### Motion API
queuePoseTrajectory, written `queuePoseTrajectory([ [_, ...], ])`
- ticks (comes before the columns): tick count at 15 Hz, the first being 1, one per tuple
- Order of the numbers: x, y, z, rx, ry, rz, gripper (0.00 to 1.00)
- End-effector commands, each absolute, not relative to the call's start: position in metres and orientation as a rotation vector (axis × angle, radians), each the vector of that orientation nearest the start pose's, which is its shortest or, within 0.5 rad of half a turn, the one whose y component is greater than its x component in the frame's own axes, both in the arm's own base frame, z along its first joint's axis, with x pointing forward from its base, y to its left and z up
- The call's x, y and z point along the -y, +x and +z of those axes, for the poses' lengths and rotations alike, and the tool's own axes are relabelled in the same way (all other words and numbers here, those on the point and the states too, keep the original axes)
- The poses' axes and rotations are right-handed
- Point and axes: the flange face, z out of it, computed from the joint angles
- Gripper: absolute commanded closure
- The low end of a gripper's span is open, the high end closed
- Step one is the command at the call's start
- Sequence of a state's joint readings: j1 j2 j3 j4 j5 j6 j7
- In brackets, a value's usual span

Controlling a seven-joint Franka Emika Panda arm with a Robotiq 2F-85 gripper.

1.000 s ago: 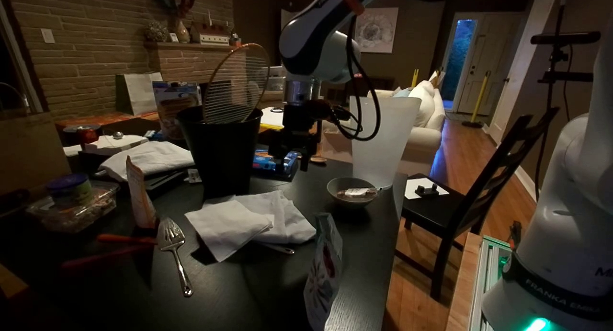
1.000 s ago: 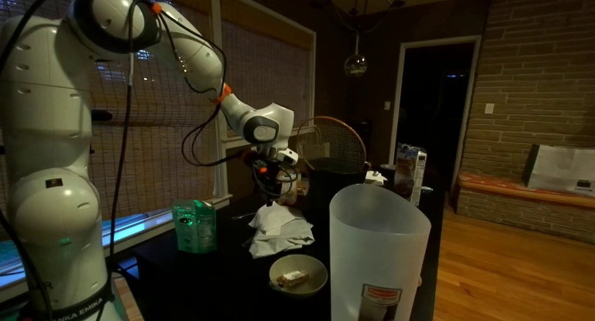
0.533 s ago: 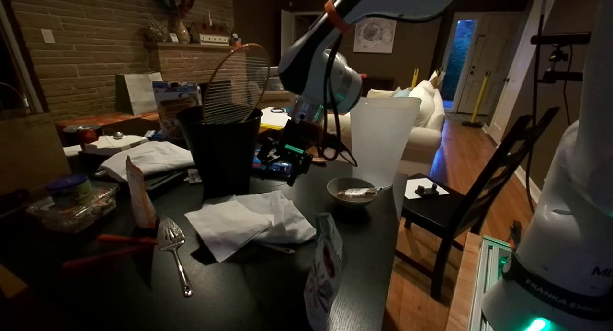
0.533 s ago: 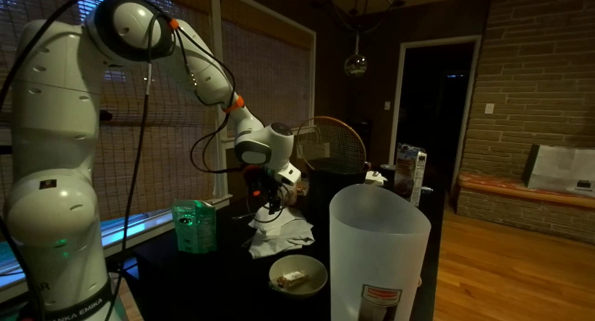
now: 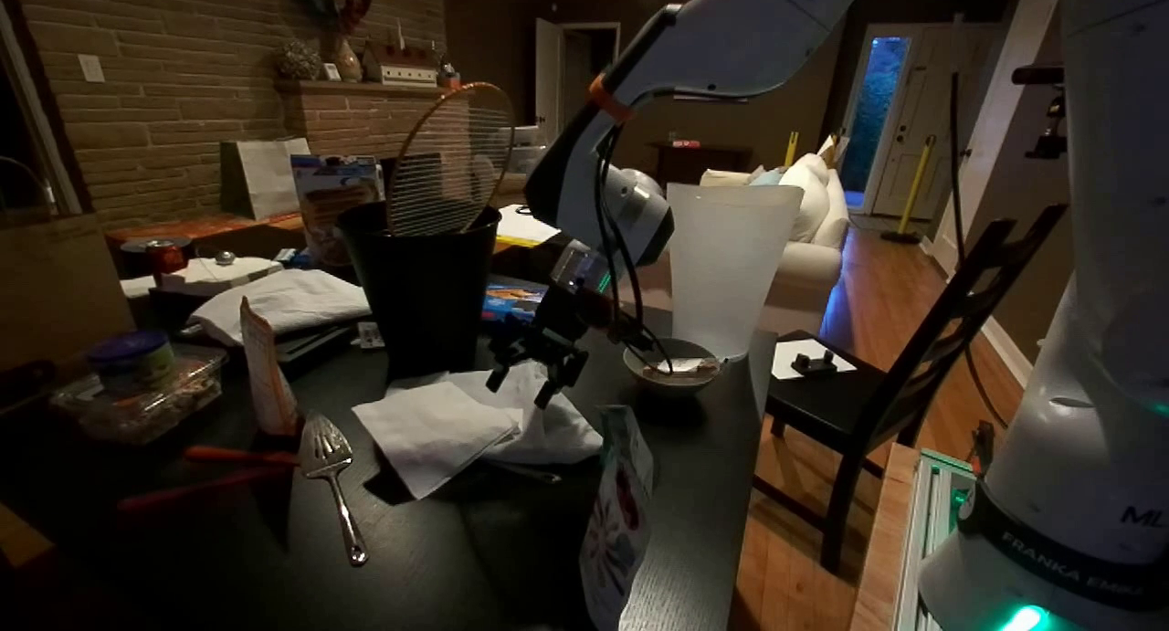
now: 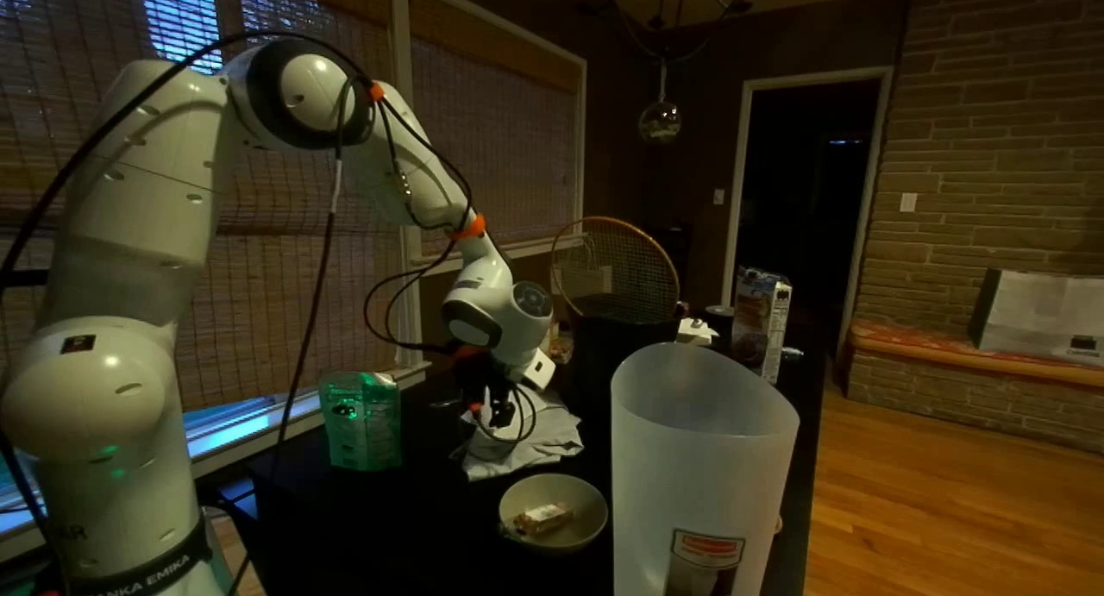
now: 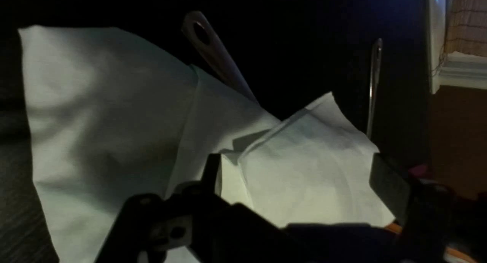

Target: Put the tissue in the grey bowl on the right

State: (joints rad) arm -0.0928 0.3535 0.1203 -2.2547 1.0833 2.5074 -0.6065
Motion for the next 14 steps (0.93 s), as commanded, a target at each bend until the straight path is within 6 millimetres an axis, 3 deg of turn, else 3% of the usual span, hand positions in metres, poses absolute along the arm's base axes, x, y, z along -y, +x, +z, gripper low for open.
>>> queuePoseTrajectory([
  [1,-0.010,0.537,0.163,-0.291,-2.506,-0.071,0.00],
  [2,-0.011,0.539,0.157,-0.275,-2.507,-0.077,0.04],
  [3,-0.013,0.542,0.155,-0.255,-2.511,-0.087,0.17],
  [6,-0.015,0.551,0.156,-0.204,-2.518,-0.109,0.25],
  [8,-0.017,0.554,0.164,-0.171,-2.526,-0.099,0.17],
  [12,-0.022,0.556,0.169,-0.100,-2.578,-0.062,0.16],
  [13,-0.022,0.556,0.168,-0.089,-2.585,-0.052,0.20],
  [14,-0.023,0.557,0.167,-0.083,-2.590,-0.046,0.38],
])
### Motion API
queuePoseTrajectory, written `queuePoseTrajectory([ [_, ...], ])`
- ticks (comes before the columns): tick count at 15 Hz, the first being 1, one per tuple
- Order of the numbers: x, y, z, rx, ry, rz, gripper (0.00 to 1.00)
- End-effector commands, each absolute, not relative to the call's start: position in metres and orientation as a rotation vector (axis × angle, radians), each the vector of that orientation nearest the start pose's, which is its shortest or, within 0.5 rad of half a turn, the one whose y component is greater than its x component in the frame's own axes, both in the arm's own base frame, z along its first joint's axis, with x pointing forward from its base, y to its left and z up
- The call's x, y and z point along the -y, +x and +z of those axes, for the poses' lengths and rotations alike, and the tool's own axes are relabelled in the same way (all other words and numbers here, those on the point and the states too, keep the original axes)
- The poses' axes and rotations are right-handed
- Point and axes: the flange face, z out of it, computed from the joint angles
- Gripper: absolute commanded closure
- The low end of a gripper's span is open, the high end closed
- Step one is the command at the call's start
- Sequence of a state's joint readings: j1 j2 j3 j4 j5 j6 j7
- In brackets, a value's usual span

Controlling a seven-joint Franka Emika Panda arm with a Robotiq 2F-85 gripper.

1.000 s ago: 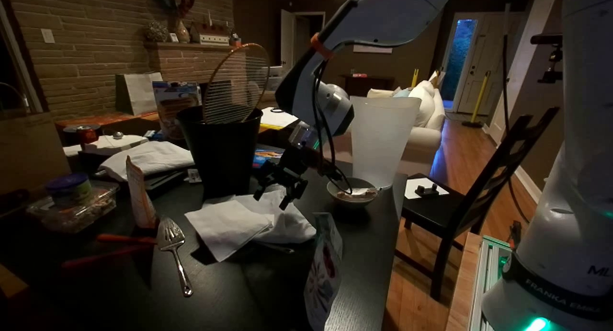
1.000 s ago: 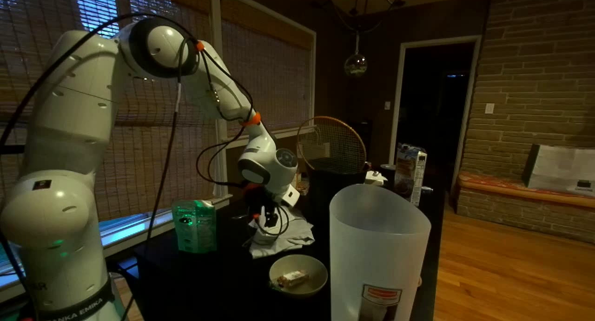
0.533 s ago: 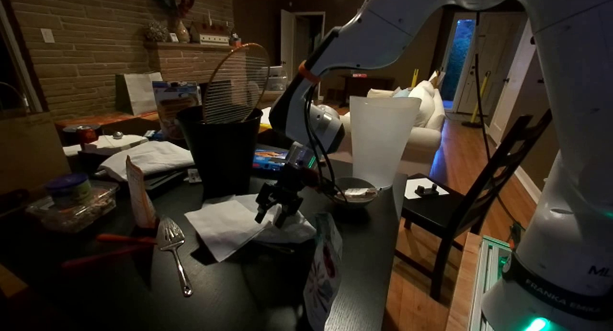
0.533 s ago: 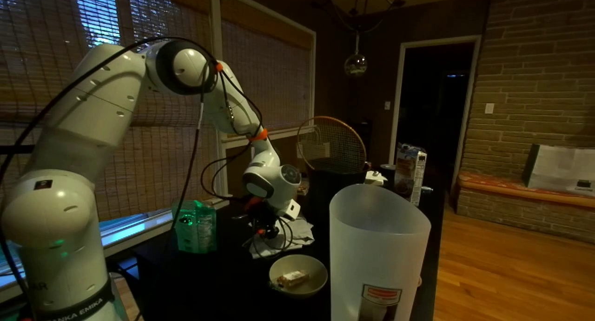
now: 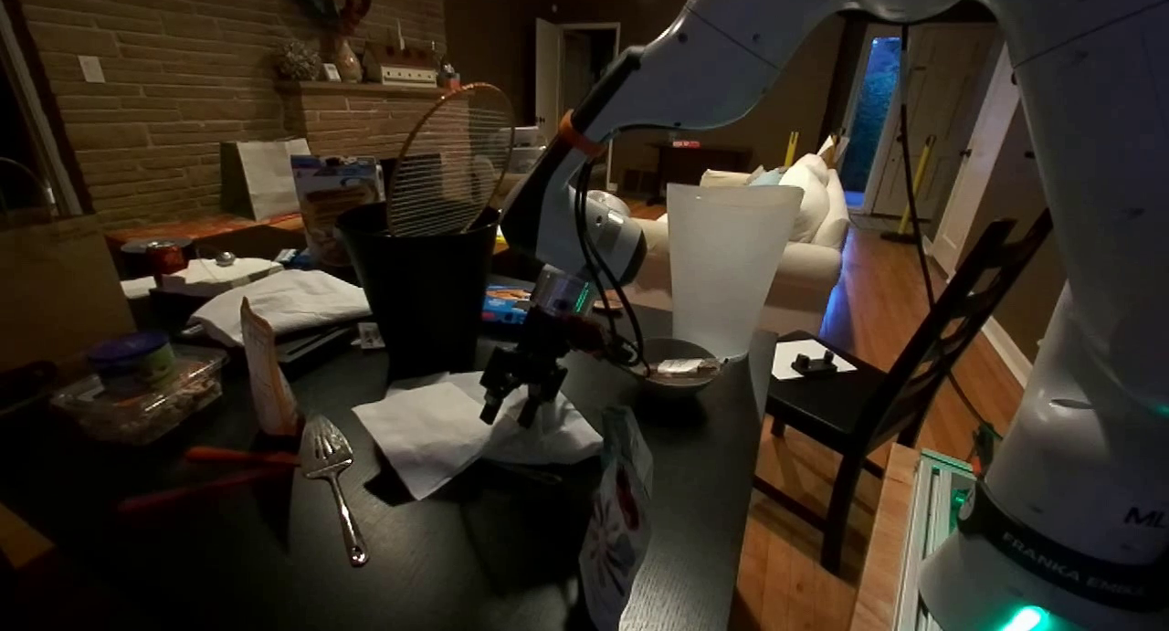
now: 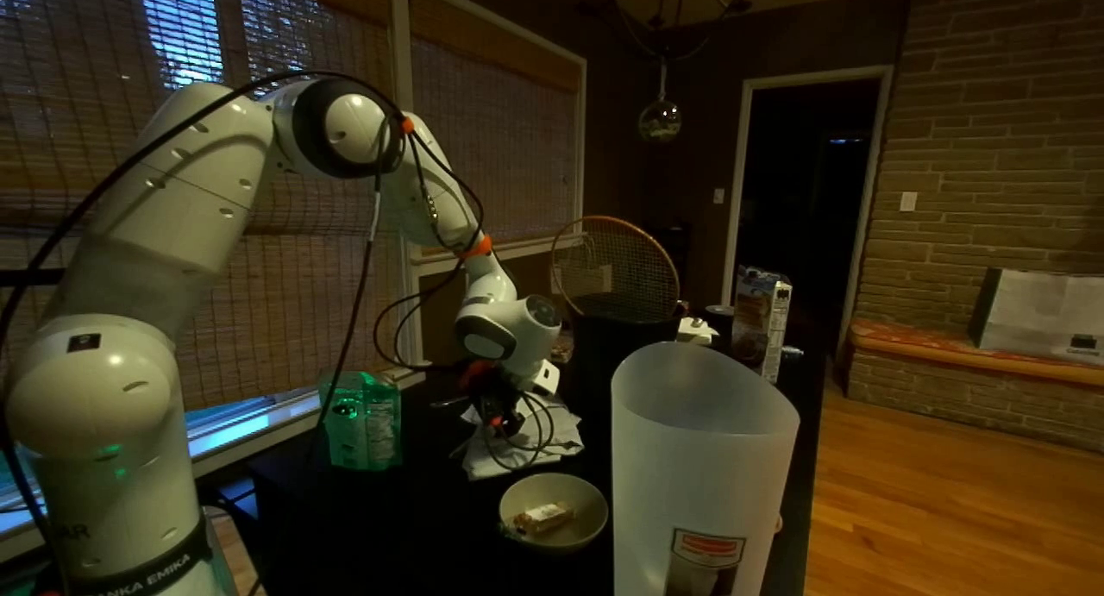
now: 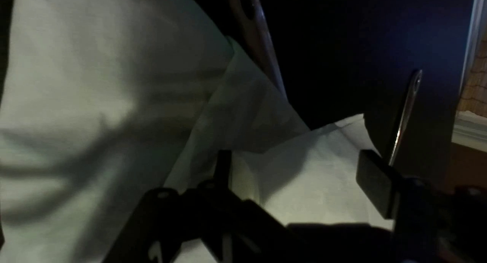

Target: Put the tissue in the grey bowl on the right

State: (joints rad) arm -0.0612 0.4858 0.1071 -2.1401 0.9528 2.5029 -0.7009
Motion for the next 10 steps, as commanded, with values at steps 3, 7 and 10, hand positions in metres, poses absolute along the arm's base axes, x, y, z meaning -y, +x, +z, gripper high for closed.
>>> queuePoseTrajectory([
  [3,-0.0262,0.5582,0.1663,-0.063,-2.597,-0.051,0.56],
  [7,-0.0242,0.5611,0.1712,-0.067,-2.607,-0.072,0.84],
  [10,-0.0231,0.5617,0.1707,-0.069,-2.616,-0.067,1.00],
])
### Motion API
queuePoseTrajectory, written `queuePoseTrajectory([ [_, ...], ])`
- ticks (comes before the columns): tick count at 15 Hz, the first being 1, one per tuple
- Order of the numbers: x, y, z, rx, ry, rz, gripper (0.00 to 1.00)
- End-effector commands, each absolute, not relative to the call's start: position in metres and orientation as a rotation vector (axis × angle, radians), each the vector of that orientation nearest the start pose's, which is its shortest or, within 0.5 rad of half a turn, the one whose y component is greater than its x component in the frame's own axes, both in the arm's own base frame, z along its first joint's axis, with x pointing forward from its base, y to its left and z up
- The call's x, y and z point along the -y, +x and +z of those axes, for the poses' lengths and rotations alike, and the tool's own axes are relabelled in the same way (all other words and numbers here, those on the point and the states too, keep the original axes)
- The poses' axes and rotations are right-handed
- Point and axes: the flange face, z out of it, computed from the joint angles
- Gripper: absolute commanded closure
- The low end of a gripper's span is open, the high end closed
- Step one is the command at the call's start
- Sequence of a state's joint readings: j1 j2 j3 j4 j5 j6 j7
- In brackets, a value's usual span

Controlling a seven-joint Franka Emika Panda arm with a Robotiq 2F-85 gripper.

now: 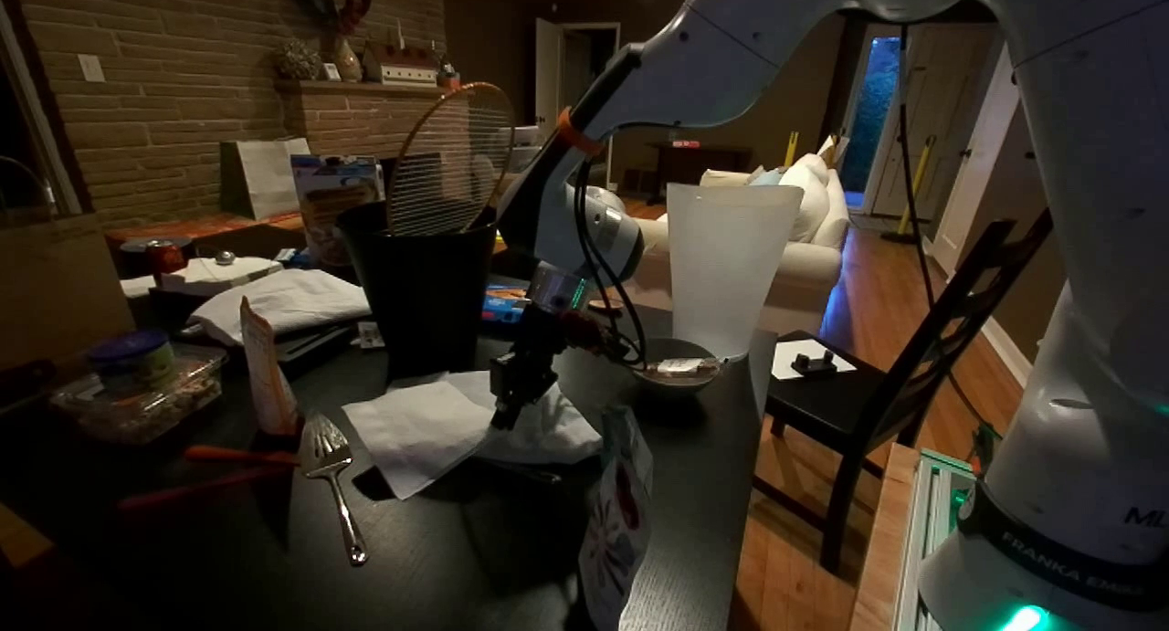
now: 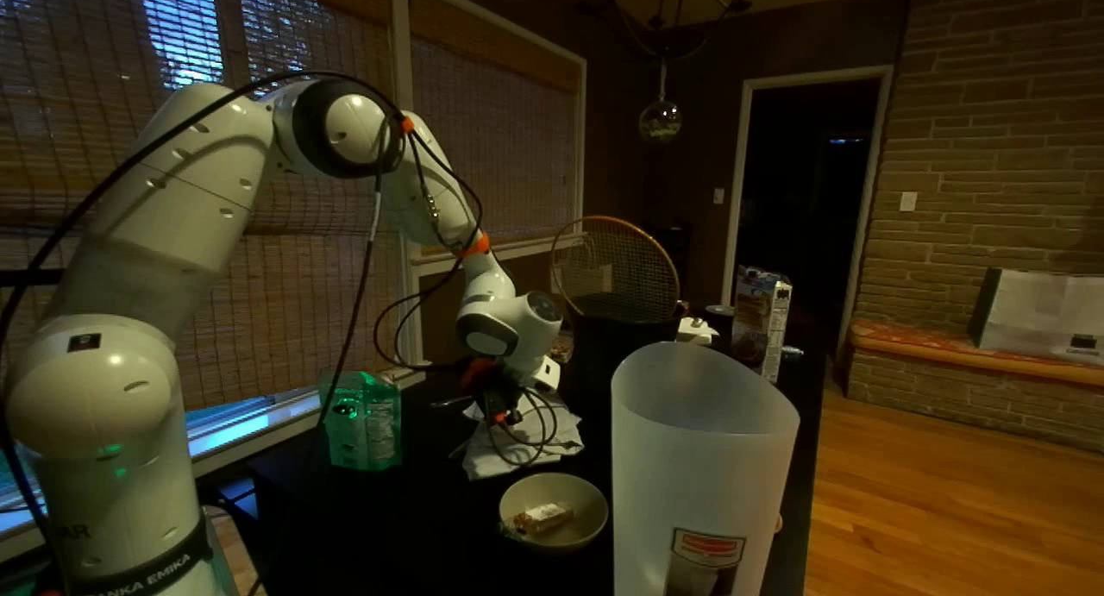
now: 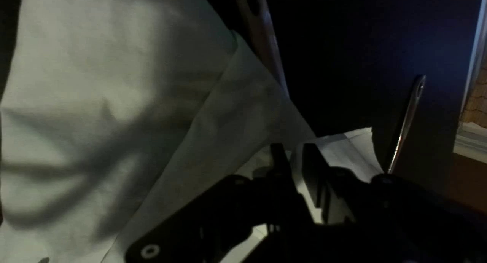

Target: Put the tissue in the grey bowl on the right

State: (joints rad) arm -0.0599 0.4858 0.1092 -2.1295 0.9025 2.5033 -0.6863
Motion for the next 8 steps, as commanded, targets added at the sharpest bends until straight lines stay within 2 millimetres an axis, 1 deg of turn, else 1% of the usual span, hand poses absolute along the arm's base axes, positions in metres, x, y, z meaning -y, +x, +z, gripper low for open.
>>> queuePoseTrajectory([
  [1,-0.023,0.561,0.170,-0.071,-2.621,-0.060,1.00],
  [2,-0.023,0.561,0.170,-0.077,-2.625,-0.055,1.00],
  [4,-0.026,0.555,0.179,-0.092,-2.617,-0.019,1.00],
  [6,-0.031,0.540,0.210,-0.091,-2.676,-0.070,1.00],
  [7,-0.031,0.524,0.232,-0.100,-2.722,-0.124,1.00],
  [8,-0.032,0.520,0.243,-0.104,-2.748,-0.150,1.00],
])
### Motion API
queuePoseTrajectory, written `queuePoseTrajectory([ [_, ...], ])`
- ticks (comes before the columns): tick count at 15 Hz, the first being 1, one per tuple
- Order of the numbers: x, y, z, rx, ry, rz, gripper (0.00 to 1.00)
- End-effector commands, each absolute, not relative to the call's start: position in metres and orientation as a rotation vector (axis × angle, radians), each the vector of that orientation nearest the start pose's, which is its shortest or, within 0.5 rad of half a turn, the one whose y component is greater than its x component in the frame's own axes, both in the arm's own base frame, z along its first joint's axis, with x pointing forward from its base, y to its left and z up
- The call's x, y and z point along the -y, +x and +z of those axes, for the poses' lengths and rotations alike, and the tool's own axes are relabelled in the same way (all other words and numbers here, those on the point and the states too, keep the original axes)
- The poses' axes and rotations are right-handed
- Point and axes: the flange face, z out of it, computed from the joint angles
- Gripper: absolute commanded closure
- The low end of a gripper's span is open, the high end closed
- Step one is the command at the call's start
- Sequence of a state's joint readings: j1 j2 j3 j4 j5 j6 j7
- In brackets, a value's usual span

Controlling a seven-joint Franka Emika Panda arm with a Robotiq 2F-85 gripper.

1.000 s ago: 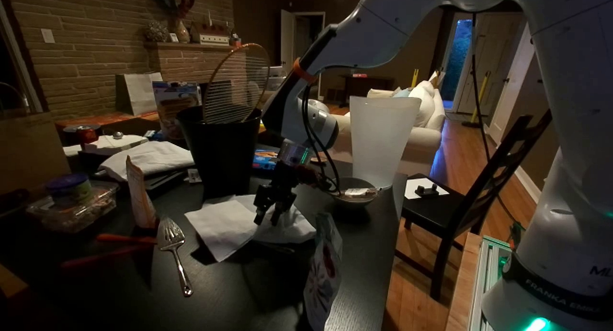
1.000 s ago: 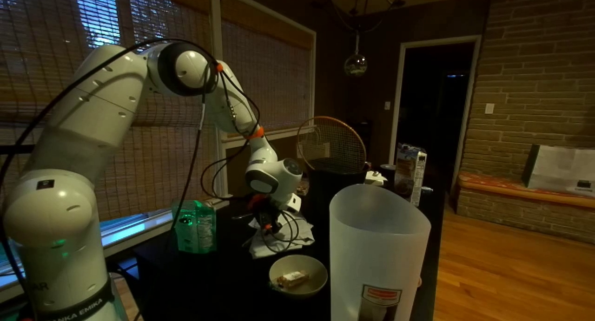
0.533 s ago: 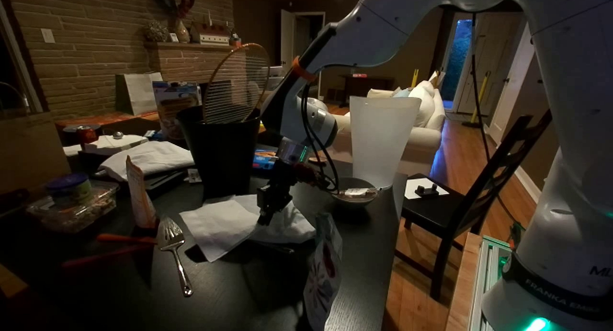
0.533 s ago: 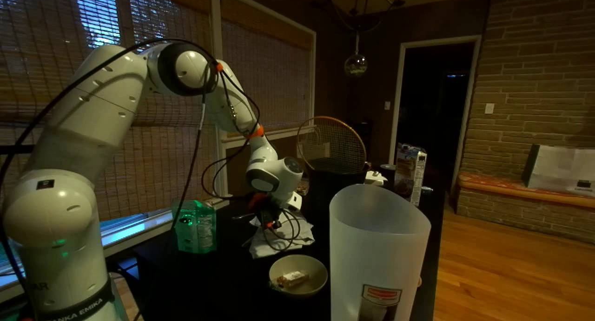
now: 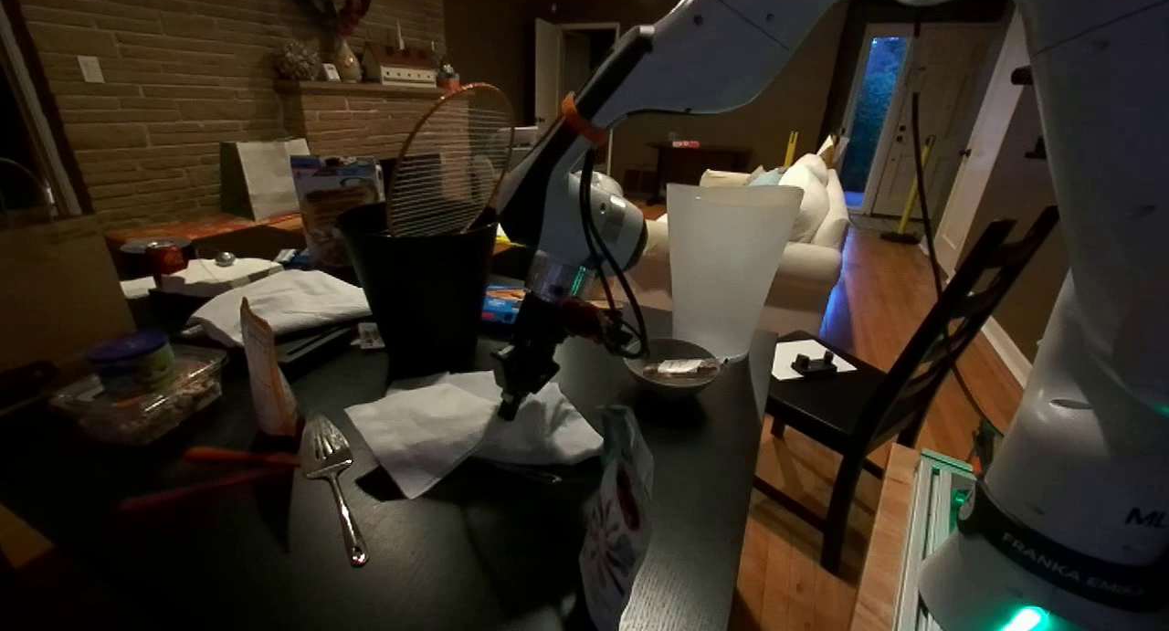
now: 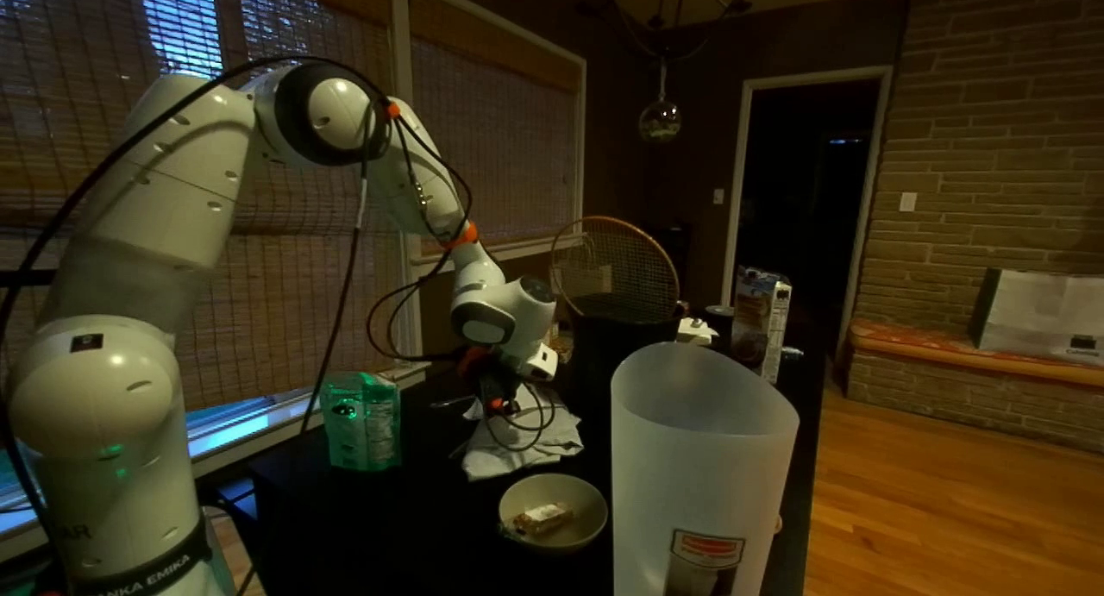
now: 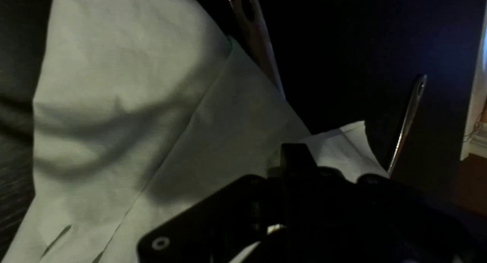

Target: Put the tissue in the grey bowl on the right

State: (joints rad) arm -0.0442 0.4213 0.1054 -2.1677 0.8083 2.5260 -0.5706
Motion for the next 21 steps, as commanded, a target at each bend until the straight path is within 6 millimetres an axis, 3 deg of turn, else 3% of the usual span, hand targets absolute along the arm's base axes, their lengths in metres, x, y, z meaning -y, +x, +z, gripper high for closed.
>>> queuePoseTrajectory([
  [1,-0.031,0.509,0.253,-0.155,-2.794,-0.191,1.00],
  [6,-0.016,0.443,0.300,-0.477,-2.864,-0.307,1.00],
  [7,-0.022,0.481,0.282,-0.366,-2.853,-0.246,1.00],
  [8,-0.021,0.472,0.288,-0.383,-2.855,-0.258,0.99],
  [12,-0.023,0.476,0.285,-0.375,-2.857,-0.248,1.00],
  [14,-0.004,0.476,0.284,-0.434,-2.877,-0.256,1.00],
  [21,0.104,0.438,0.305,-0.885,-2.925,-0.470,1.00],
])
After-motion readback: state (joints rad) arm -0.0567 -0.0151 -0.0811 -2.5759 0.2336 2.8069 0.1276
